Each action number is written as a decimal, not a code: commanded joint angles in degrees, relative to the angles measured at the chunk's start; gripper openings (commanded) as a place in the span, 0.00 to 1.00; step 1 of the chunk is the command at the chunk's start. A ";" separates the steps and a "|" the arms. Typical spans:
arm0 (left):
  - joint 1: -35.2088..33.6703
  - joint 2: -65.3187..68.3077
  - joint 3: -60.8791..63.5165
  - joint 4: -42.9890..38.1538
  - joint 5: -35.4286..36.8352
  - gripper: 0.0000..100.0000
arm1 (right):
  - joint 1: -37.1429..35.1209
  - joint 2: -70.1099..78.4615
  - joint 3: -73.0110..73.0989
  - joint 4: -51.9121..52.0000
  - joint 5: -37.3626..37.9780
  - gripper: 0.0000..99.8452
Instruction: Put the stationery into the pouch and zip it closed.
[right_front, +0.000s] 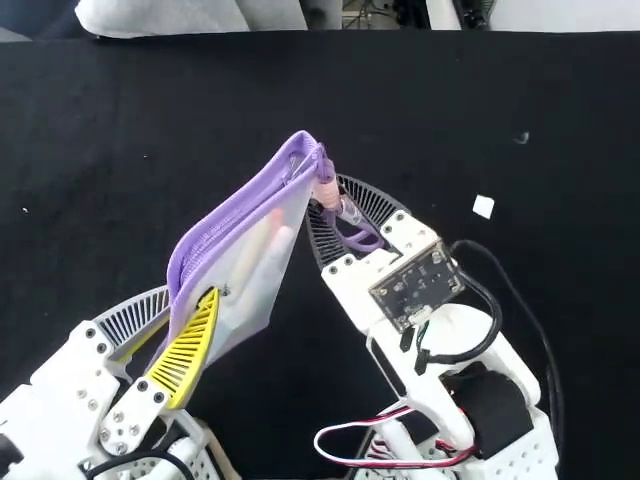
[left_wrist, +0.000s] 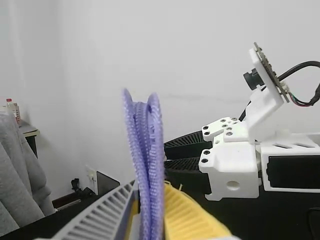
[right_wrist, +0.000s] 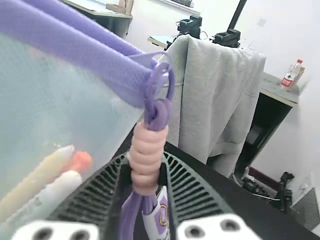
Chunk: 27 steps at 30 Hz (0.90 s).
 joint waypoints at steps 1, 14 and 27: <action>0.31 0.35 -1.80 0.26 0.70 0.03 | 3.16 -0.22 -3.21 -1.14 1.58 0.01; 0.31 0.35 -2.33 0.26 0.70 0.03 | 18.46 -0.13 1.63 -2.46 8.53 0.01; 0.31 0.35 -2.42 0.35 0.70 0.03 | 32.09 -0.13 10.77 -10.55 14.51 0.01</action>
